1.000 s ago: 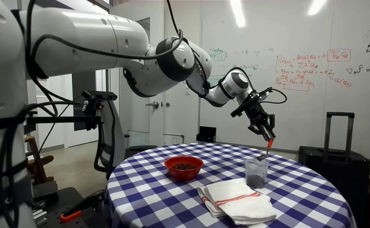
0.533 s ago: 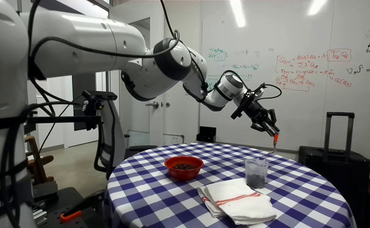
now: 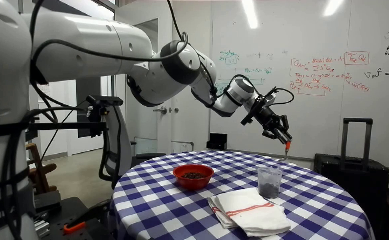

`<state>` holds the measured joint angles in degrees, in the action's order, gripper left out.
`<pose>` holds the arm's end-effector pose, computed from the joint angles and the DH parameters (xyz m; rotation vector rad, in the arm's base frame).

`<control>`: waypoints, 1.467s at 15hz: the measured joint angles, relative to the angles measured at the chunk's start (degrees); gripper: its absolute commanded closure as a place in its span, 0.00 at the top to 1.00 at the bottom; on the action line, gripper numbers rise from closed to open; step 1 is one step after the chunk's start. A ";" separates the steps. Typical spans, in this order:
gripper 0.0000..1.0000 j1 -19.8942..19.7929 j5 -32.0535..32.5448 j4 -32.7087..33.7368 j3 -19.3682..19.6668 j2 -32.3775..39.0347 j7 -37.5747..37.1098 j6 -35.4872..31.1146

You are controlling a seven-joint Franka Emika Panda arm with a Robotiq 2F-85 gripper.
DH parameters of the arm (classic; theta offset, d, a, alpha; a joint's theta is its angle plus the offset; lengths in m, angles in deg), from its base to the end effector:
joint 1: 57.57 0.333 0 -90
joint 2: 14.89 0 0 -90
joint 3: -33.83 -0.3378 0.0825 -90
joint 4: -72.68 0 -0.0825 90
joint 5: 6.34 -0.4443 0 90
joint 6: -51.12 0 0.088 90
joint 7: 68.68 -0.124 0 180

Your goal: Use the spoon to scoop up the contents in the bowl

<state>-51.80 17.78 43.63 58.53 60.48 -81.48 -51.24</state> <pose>0.8861 -0.1008 0.2383 2.3098 -0.1652 0.0679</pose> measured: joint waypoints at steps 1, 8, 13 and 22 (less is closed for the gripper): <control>0.05 -0.03 -0.90 0.00 -0.86 -0.27 1.23 1.20; 0.05 0.99 -8.32 0.11 -7.84 -5.48 7.00 14.80; 0.05 3.82 -11.10 0.13 -12.21 -9.05 7.74 24.00; 0.05 9.20 -14.53 -0.39 -17.90 -8.59 2.11 30.62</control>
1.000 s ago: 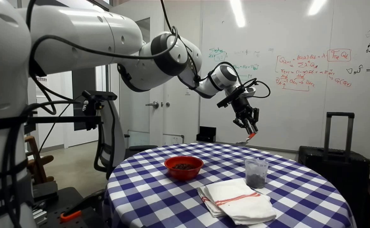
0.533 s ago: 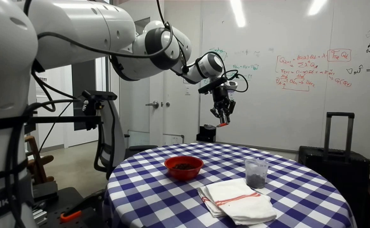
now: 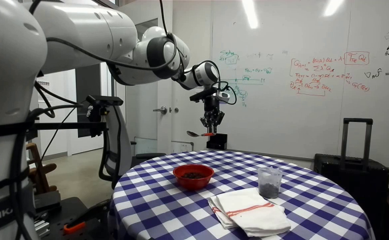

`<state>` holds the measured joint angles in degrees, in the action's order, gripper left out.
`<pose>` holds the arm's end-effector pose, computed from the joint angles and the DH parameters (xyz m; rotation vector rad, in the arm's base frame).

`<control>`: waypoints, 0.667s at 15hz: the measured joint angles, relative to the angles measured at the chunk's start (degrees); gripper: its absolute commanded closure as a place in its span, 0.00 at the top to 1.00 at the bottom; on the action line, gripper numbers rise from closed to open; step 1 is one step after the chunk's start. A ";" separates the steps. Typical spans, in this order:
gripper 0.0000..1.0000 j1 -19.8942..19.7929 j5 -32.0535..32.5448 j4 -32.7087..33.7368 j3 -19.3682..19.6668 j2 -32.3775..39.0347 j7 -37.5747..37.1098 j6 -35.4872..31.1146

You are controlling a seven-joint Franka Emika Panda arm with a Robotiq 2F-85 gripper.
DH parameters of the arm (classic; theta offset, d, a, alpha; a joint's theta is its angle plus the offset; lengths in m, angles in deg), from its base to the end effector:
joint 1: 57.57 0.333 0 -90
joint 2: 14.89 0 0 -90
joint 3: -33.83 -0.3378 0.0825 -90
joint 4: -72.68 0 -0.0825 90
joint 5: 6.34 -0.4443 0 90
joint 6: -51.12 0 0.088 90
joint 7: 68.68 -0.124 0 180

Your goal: Use the spoon to scoop up the contents in the bowl

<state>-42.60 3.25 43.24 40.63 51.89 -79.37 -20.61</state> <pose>0.8102 0.1457 0.2820 2.7437 -0.0195 -0.5044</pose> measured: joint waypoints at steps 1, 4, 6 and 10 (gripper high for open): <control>0.05 0.34 -0.49 0.00 -0.56 0.22 -0.89 0.00; 0.05 0.54 -3.49 0.01 -2.55 1.08 -5.90 -0.04; 0.05 0.53 -4.89 0.00 -3.53 1.95 -8.64 -0.11; 0.05 0.45 -5.86 0.01 -4.77 4.56 -11.80 -0.80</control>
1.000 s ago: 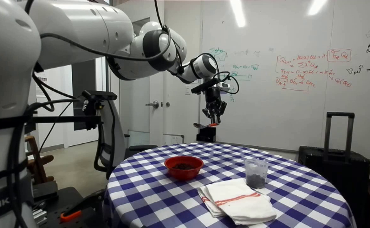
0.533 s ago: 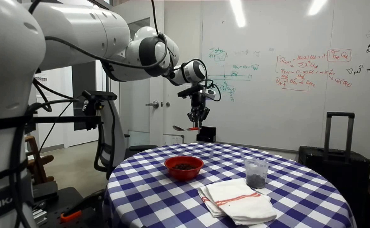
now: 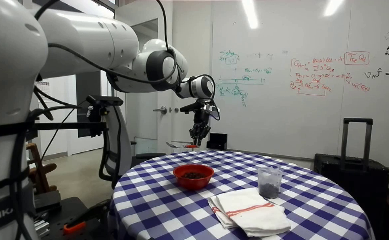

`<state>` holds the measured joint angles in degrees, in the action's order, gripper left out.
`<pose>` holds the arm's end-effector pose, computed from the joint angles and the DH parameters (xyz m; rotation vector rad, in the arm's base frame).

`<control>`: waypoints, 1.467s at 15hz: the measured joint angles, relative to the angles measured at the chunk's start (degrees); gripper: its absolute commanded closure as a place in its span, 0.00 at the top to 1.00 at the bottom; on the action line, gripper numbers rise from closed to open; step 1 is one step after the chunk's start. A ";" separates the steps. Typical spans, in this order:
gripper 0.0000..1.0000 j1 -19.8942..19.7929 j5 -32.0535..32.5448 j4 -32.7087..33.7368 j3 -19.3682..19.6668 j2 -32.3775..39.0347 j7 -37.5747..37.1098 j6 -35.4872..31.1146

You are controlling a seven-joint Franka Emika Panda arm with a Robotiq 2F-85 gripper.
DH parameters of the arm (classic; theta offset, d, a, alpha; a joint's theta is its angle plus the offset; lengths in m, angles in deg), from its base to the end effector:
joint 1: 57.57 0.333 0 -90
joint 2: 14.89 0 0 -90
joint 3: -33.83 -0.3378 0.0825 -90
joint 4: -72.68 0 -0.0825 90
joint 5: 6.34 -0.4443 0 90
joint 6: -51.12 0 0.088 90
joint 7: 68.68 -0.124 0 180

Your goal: Use the spoon to scoop up the contents in the bowl

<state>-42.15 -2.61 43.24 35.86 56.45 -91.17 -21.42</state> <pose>0.7937 0.1953 0.2108 2.8163 -0.2075 -0.6278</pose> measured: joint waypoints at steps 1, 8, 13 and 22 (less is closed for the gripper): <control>0.05 -0.12 -0.20 0.01 -0.26 0.55 -0.19 -0.05; 0.05 -0.71 -1.54 0.01 -2.07 2.28 -0.21 -0.05; 0.05 -0.72 -1.54 0.02 -2.87 3.70 0.76 -1.03; 0.05 -0.97 -1.54 0.04 -3.05 6.09 1.91 -9.93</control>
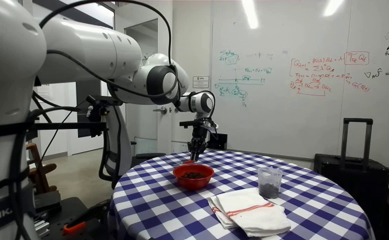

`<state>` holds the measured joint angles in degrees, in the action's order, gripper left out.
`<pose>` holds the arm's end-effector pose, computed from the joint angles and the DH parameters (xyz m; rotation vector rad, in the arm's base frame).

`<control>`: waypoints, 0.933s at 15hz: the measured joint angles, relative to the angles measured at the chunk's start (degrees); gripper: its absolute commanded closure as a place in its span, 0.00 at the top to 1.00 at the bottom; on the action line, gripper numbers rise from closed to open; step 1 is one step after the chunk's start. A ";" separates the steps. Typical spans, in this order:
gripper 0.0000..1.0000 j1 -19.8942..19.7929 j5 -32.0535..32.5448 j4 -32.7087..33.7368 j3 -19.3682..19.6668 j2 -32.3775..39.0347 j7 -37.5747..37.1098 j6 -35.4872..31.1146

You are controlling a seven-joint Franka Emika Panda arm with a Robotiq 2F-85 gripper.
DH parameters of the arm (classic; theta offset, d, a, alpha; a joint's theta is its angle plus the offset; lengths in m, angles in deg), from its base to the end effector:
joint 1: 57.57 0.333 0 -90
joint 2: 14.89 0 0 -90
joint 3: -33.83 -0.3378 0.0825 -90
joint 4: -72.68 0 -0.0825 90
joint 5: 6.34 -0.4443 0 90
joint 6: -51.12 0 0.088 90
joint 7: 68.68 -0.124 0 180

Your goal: Use the spoon to scoop up the contents in the bowl

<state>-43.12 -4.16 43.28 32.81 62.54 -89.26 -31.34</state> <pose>0.7993 0.2077 0.1271 2.9308 -0.1411 -0.5941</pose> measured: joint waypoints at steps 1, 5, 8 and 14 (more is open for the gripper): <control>0.05 -0.14 0.00 0.00 0.00 0.32 0.00 -0.84; 0.05 -0.90 0.00 0.01 0.00 1.76 -0.05 -3.36; 0.45 -1.18 0.00 1.52 0.10 3.39 -0.05 -3.97; 0.81 -1.34 0.02 3.79 0.07 4.07 3.81 -3.92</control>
<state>-44.46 -4.14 47.07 32.88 66.61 -85.45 -35.26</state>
